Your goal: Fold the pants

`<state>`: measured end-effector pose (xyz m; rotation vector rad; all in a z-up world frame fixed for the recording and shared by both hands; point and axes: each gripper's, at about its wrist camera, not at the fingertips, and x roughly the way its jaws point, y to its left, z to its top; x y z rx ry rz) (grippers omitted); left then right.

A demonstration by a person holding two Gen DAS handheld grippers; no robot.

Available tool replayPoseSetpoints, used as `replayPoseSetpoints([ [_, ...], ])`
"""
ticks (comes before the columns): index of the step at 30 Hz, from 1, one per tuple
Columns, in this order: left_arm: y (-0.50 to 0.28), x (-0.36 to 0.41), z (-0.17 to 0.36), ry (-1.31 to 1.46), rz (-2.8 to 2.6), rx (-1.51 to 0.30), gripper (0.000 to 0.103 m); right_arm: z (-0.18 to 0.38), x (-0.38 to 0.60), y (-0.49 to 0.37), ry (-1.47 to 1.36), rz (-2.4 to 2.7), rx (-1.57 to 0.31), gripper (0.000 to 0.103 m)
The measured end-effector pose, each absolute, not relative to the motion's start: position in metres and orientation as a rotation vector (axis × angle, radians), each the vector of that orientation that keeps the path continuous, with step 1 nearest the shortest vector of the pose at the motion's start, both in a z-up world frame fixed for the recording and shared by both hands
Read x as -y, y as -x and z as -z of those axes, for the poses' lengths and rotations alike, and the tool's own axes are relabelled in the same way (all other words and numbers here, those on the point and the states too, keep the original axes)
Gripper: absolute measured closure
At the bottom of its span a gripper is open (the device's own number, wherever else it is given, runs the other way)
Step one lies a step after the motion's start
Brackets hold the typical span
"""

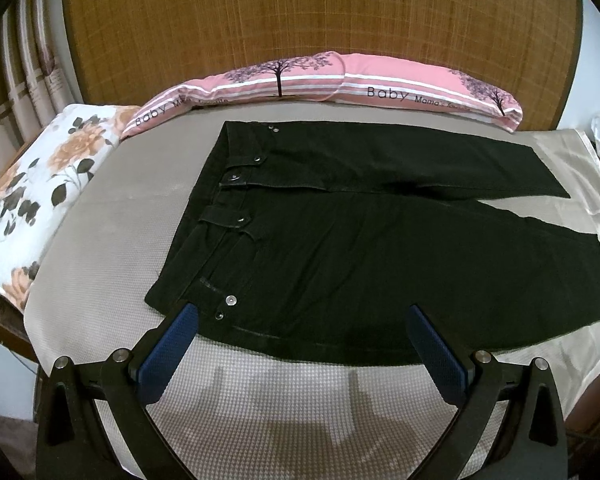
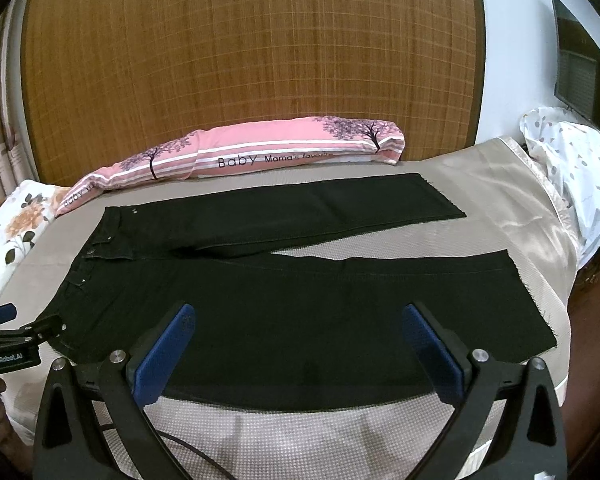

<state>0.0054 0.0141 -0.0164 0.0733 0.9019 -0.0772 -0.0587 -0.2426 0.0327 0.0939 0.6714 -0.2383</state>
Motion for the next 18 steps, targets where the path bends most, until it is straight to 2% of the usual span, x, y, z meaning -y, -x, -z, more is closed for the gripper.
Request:
replayPoseSetpoints([
  [18, -0.009, -0.0118, 0.0111, -0.09, 0.066, -0.883, 0.0, -0.035, 0.2497, 0.0553, -0.105, 0.242, -0.664, 0.0],
])
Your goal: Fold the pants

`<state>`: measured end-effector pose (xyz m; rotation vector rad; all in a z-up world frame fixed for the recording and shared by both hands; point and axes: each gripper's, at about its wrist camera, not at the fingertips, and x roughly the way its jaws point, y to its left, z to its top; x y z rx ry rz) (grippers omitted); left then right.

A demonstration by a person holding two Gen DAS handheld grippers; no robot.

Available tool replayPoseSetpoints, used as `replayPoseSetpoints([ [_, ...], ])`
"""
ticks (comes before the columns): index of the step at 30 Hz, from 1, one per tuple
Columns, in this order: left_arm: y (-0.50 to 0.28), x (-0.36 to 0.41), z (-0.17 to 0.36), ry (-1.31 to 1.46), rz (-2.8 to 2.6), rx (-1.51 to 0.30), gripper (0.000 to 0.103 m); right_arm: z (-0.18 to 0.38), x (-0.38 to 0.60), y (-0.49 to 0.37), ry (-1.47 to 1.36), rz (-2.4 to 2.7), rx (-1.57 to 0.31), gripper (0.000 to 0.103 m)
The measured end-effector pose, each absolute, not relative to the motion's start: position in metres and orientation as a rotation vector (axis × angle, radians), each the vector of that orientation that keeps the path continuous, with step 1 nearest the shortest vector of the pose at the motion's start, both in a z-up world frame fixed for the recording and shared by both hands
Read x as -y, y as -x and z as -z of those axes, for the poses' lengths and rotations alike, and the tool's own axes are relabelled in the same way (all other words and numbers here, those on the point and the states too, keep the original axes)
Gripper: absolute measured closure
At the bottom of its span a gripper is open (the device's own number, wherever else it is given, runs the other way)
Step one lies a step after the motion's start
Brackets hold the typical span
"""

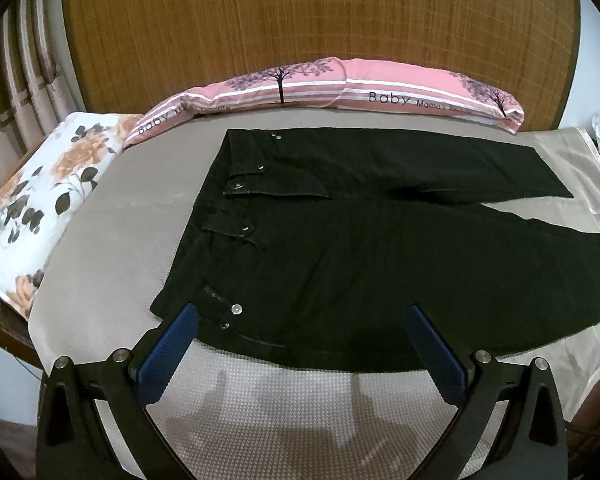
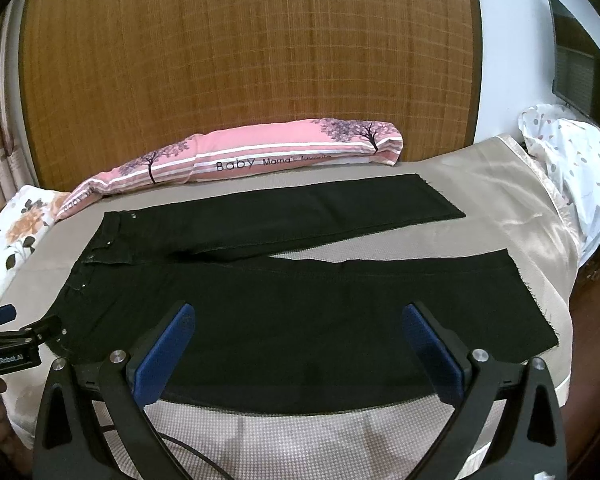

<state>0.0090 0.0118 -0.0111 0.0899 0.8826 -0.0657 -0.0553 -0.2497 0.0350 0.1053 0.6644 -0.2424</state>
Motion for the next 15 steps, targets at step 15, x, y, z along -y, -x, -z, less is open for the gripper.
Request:
replayPoseSetpoints([
  [15, -0.041, -0.021, 0.014, -0.009, 0.155, -0.905, 0.0, -0.034, 0.259, 0.039, -0.129, 0.208, -0.675, 0.0],
])
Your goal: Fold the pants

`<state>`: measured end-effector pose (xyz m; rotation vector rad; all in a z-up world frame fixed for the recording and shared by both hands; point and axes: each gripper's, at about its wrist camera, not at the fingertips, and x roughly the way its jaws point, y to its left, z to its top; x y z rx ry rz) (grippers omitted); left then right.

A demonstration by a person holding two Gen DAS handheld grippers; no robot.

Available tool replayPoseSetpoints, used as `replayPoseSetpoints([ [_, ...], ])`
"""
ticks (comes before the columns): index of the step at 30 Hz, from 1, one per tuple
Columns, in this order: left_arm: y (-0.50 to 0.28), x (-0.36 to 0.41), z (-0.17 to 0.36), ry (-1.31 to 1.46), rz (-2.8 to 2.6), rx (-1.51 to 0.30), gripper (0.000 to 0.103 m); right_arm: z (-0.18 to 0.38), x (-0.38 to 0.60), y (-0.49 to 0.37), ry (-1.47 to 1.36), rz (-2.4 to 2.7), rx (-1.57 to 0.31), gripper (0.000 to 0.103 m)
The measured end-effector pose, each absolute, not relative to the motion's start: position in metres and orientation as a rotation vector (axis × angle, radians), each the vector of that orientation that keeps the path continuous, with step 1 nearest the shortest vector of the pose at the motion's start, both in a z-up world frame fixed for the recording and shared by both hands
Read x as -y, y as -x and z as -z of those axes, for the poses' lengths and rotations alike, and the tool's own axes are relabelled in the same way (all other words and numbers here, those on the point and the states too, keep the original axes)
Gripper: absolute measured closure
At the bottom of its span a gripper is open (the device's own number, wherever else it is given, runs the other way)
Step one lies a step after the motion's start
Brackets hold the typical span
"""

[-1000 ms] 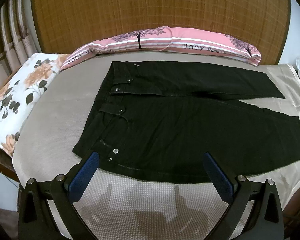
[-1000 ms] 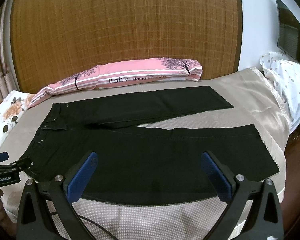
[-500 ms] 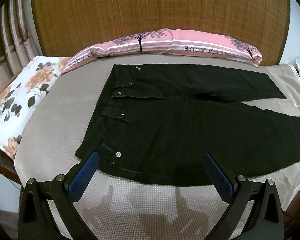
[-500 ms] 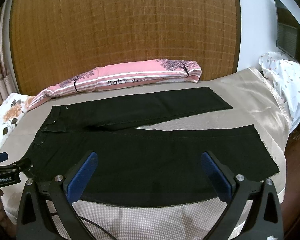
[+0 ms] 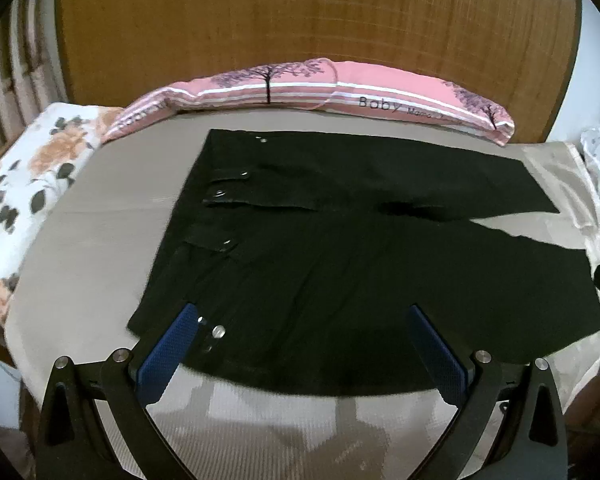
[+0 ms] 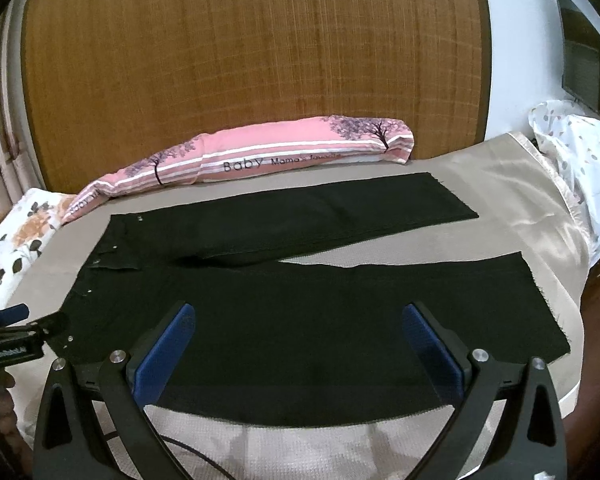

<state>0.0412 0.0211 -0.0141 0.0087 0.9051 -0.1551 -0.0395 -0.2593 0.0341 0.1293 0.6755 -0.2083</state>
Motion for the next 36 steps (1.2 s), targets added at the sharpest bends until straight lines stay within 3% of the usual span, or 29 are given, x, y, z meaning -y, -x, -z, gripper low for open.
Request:
replayPoseSetpoints([
  [4, -0.067, -0.034, 0.014, 0.048, 0.193, -0.921, 0.007, -0.036, 0.261, 0.025, -0.142, 0.186, -0.683, 0.0],
  [6, -0.086, -0.045, 0.013, 0.055, 0.181, -0.923, 0.02, -0.038, 0.264, 0.015, -0.146, 0.161, -0.681, 0.0],
  [9, -0.12, -0.064, 0.014, 0.091, 0.175, -0.942, 0.031, -0.038, 0.268, -0.008, -0.163, 0.112, -0.696, 0.0],
  [14, -0.185, -0.099, 0.025, 0.236, 0.227, -0.986, 0.036, -0.031, 0.28, -0.059, -0.263, 0.045, -0.741, 0.005],
  [21, -0.286, -0.135, 0.057, 0.395, 0.275, -1.087, 0.052, -0.015, 0.267, -0.13, -0.207, 0.008, -0.809, 0.009],
  [36, -0.393, -0.174, 0.118, 0.586, 0.382, -1.174, 0.058, 0.037, 0.231, -0.243, -0.154, -0.083, -0.91, 0.009],
])
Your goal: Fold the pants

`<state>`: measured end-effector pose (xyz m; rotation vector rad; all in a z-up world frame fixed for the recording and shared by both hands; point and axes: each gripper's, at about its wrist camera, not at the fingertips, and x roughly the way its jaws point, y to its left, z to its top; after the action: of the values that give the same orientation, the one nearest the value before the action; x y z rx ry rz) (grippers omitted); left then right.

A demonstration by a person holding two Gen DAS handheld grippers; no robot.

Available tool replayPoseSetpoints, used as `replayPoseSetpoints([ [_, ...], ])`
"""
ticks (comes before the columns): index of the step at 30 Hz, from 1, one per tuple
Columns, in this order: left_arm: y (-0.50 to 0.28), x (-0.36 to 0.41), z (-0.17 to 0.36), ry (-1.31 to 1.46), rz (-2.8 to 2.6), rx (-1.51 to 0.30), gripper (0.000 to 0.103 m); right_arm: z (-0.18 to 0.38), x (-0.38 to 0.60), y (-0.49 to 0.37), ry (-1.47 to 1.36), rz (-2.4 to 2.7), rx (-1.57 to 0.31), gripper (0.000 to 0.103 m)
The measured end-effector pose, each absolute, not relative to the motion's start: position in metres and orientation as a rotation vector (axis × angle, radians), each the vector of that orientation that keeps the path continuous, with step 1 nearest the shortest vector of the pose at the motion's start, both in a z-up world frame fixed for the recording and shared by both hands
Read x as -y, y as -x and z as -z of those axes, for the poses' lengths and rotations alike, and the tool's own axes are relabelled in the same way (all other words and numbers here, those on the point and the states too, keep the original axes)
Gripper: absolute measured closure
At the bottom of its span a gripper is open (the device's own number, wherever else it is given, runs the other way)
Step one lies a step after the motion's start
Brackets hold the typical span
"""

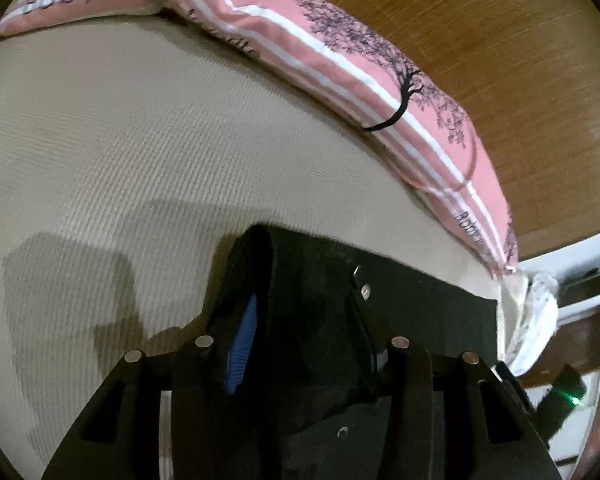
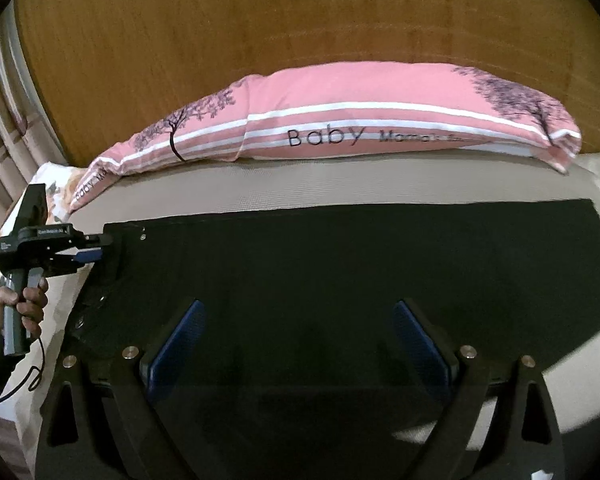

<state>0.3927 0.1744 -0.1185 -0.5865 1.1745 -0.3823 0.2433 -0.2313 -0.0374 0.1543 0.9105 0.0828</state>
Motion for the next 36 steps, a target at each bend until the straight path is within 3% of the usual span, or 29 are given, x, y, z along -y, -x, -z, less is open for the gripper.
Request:
replayPoseSetpoints([
  [7, -0.413, -0.17, 0.117, 0.558, 0.448, -1.179, 0.067, 0.056, 0.218, -0.279, -0.135, -0.129, -0.927, 0.009],
  [8, -0.413, -0.168, 0.116, 0.553, 0.472, -1.169, 0.084, 0.058, 0.216, -0.283, -0.135, -0.137, -0.928, 0.009],
  [9, -0.412, -0.168, 0.116, 0.558, 0.493, -1.166, 0.094, 0.059, 0.216, -0.288, -0.141, -0.151, -0.932, 0.009],
  [21, -0.426, -0.15, 0.126, 0.582, 0.449, -1.18, 0.088, 0.063, 0.241, -0.342, -0.046, -0.394, -1.049, 0.01],
  [24, -0.419, -0.144, 0.115, 0.55, 0.434, -1.135, 0.095, 0.064, 0.254, -0.356, 0.005, -0.426, -1.069, 0.01],
  [28, -0.397, -0.147, 0.081, 0.573, 0.496, -1.002, 0.095, 0.071, 0.269, -0.38, 0.054, -0.508, -1.126, 0.01],
  [32, -0.371, -0.148, 0.045, 0.553, 0.568, -0.87, 0.095, 0.074, 0.269, -0.406, 0.138, -0.684, -1.206, 0.023],
  [36, -0.358, -0.152, 0.032, 0.562, 0.59, -0.831, 0.095, 0.079, 0.264, -0.43, 0.183, -0.848, -1.303, 0.025],
])
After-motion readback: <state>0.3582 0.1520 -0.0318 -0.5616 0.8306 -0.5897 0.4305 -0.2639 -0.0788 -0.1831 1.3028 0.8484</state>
